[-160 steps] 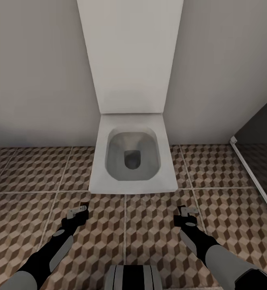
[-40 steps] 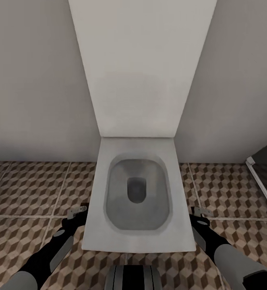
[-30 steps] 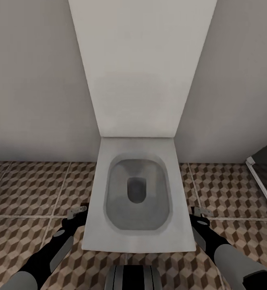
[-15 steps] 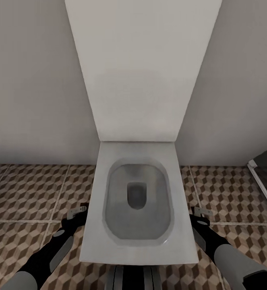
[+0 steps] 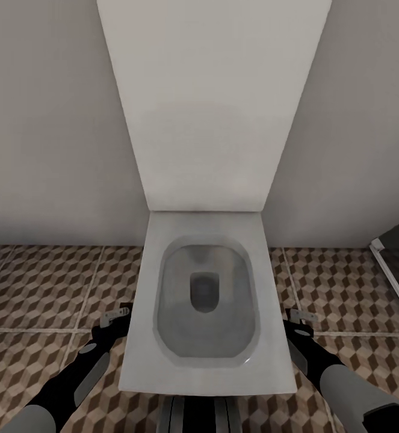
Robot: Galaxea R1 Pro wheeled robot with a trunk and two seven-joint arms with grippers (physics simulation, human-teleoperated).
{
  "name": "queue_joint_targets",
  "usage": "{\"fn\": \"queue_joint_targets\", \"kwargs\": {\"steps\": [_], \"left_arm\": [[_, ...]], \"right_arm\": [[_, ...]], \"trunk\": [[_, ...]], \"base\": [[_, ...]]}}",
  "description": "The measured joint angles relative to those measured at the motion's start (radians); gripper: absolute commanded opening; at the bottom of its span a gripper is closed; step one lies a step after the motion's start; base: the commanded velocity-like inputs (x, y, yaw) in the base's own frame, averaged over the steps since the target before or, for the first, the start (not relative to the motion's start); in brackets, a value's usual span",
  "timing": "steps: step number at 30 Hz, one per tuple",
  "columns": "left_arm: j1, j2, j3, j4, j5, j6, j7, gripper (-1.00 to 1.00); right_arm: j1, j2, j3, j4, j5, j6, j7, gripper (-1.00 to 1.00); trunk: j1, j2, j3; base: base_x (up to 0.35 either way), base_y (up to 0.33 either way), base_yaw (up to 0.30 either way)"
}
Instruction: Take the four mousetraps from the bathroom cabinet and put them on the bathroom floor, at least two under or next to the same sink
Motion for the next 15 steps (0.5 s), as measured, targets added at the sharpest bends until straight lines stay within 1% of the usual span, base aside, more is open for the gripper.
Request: {"fn": "queue_joint_targets", "kwargs": {"steps": [15], "left_arm": [[0.0,-0.001,-0.001,0.008,0.0,0.002,0.0,-1.0]], "right_arm": [[0.0,-0.003,0.0,0.002,-0.001,0.004,0.0,-1.0]], "trunk": [[0.0,0.0,0.0]], "base": [[0.0,0.0,0.0]]}}
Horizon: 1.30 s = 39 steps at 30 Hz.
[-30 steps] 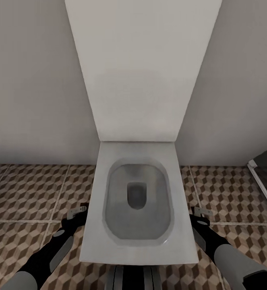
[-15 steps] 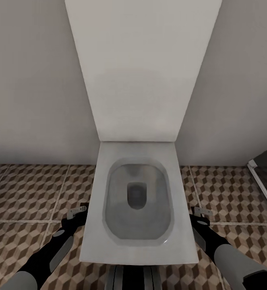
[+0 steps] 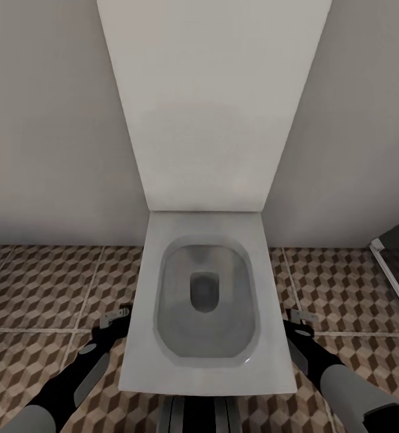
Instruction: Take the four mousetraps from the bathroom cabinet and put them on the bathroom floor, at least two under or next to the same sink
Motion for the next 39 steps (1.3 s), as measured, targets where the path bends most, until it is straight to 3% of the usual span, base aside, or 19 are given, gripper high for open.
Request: {"fn": "queue_joint_targets", "kwargs": {"steps": [7,21,39], "left_arm": [[0.0,0.009,0.002,0.032,-0.003,0.001,0.0,-1.0],[-0.001,0.04,0.016,0.073,-0.004,0.0,0.0,-1.0],[-0.025,0.035,0.017,0.163,-0.006,-0.003,-0.002,-1.0]], "right_arm": [[0.0,-0.008,0.0,0.041,0.001,-0.002,0.0,-1.0],[0.0,-0.019,0.002,0.131,0.057,-0.071,0.01,-1.0],[0.0,-0.018,0.003,0.142,0.062,-0.087,0.027,-1.0]], "trunk": [[0.0,0.0,0.0],[0.0,0.0,0.0],[0.0,0.0,0.0]], "base": [[0.0,0.0,0.0],[0.0,0.0,0.0],[0.0,0.0,0.0]]}}
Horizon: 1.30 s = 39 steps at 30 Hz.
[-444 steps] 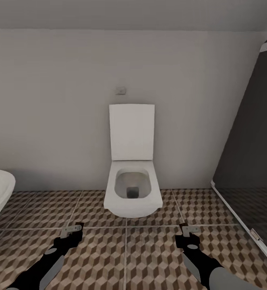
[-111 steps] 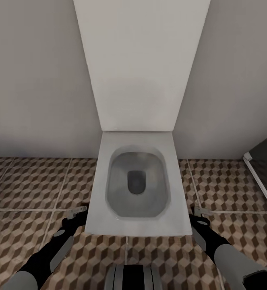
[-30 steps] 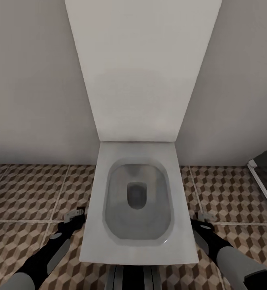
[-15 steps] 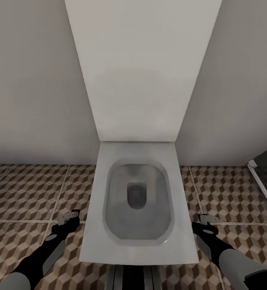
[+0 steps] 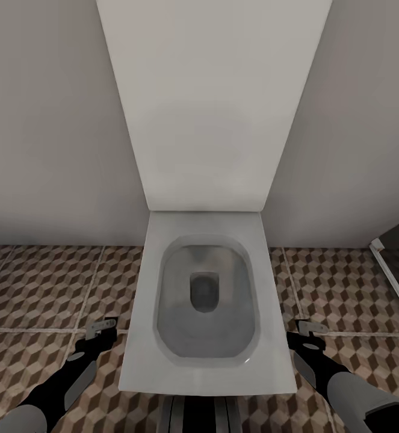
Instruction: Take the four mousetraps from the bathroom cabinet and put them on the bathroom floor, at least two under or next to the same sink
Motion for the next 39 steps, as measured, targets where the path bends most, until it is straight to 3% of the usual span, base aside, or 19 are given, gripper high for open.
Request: {"fn": "queue_joint_targets", "kwargs": {"steps": [31,39], "left_arm": [[0.0,-0.004,-0.001,-0.007,-0.003,-0.002,-0.015,-1.0],[0.0,-0.018,-0.002,-0.008,-0.003,0.002,-0.015,-1.0]], "right_arm": [[0.0,-0.001,0.0,0.0,0.002,0.001,0.036,-1.0],[0.0,-0.001,0.0,0.0,0.002,0.001,0.036,-1.0]], "trunk": [[0.0,0.0,0.0],[0.0,0.0,0.0]], "base": [[0.0,0.0,0.0],[0.0,0.0,0.0]]}}
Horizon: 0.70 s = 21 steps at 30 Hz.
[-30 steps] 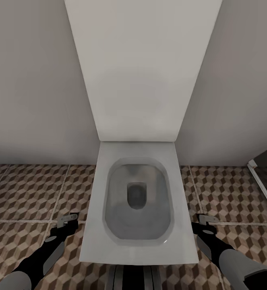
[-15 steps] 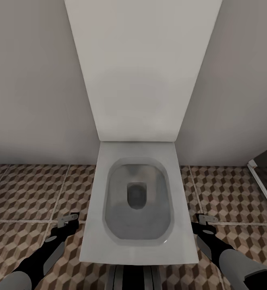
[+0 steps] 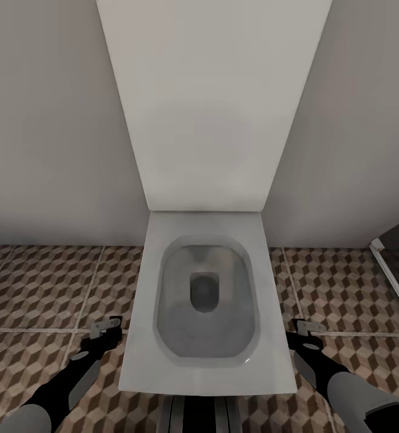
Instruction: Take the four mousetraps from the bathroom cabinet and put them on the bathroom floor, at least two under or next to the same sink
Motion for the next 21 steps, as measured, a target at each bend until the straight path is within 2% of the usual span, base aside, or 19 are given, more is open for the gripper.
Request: {"fn": "queue_joint_targets", "kwargs": {"steps": [14,21], "left_arm": [[0.0,-0.026,0.0,-0.003,0.0,0.001,0.016,-1.0],[0.0,-0.029,-0.002,-0.006,0.0,0.0,0.015,-1.0]], "right_arm": [[0.0,0.0,0.0,0.0,0.0,0.0,0.0,-1.0],[0.0,0.0,0.0,0.0,0.0,0.0,0.001,-1.0]], "trunk": [[0.0,0.0,0.0],[0.003,-0.002,-0.027]], "base": [[0.0,0.0,0.0],[0.0,0.0,0.0]]}}
